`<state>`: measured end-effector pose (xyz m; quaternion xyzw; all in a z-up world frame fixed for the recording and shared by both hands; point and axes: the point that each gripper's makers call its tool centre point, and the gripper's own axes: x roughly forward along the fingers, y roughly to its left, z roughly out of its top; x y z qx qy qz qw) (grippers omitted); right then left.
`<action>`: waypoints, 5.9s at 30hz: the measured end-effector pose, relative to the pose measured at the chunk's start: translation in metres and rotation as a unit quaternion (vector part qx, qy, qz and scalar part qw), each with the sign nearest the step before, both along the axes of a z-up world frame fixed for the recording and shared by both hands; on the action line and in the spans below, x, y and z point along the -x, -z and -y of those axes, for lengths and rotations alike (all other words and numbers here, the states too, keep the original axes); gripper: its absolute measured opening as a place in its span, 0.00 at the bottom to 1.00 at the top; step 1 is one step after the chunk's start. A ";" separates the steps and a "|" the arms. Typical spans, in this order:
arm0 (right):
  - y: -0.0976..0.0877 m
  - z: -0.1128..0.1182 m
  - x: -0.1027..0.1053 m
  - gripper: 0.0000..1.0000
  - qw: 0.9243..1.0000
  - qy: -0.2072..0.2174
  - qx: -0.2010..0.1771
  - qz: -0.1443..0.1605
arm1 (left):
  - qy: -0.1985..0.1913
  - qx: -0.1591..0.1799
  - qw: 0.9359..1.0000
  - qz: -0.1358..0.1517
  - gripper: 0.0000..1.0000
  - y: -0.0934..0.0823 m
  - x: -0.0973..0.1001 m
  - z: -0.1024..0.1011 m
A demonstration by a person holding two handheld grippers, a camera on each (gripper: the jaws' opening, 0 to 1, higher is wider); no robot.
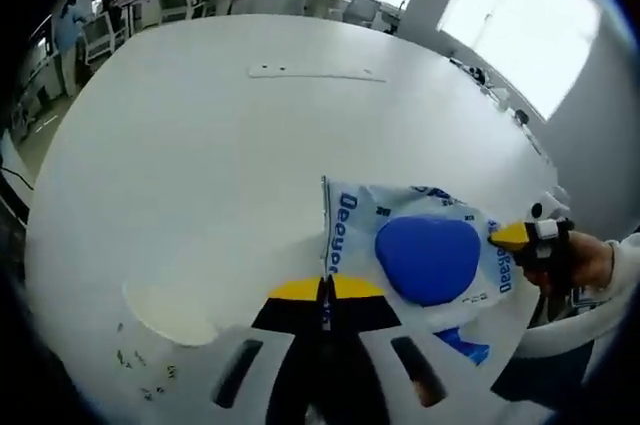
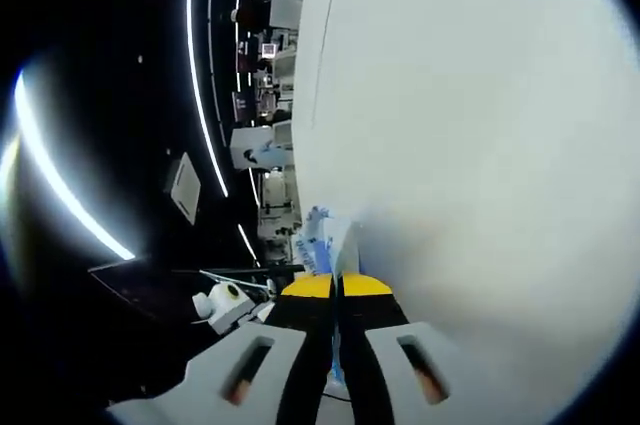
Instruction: Arrange the tabletop items into an orderly group along one side of the table until the central work area is clear of visible clutter.
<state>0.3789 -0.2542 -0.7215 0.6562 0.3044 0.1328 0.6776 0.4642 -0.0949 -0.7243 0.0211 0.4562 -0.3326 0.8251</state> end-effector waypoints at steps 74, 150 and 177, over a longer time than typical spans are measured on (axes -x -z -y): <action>0.016 0.129 -0.148 0.00 0.939 -0.082 0.328 0.068 | 0.037 0.003 0.999 0.002 0.00 0.012 -0.081 0.111; -0.029 0.133 -0.054 0.81 0.785 -0.225 0.521 0.250 | -0.001 -0.041 0.995 0.087 0.00 0.041 -0.075 0.110; -0.058 0.181 0.038 0.84 0.827 -0.141 0.502 0.209 | 0.006 -0.060 0.993 0.100 0.00 0.041 -0.076 0.110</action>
